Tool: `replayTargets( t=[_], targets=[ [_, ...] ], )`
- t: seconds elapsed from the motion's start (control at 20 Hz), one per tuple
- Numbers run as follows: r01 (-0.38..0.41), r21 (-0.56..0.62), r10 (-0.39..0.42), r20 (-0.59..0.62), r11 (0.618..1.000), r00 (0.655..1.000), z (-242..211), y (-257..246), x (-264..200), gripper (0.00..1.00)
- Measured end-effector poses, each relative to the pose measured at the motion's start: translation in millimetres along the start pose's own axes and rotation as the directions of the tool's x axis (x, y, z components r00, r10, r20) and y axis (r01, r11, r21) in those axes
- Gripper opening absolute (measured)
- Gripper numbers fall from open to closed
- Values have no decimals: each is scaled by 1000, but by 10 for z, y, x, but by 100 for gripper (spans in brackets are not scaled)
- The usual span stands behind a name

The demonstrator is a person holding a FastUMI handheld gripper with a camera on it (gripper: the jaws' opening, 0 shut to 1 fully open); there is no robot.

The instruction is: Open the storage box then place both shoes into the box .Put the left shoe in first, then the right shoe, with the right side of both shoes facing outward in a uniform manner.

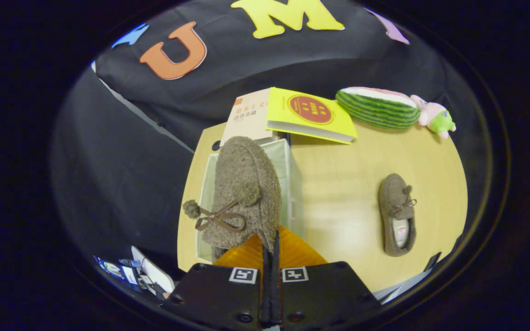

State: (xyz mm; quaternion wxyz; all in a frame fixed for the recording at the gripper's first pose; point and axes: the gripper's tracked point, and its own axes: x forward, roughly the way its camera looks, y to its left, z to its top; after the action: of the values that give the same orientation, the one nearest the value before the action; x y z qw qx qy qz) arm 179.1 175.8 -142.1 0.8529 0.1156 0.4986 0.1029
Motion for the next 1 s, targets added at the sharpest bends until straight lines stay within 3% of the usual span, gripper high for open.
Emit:
replayTargets(
  t=[0.3,0.65,1.0],
  targets=[
    [11,29,-12,38,1000,999,42,387,589,6],
    [59,58,-62,40,997,997,-185,420,1175,6],
    [39,39,-42,83,998,996,-193,482,1384,12]
  ],
)
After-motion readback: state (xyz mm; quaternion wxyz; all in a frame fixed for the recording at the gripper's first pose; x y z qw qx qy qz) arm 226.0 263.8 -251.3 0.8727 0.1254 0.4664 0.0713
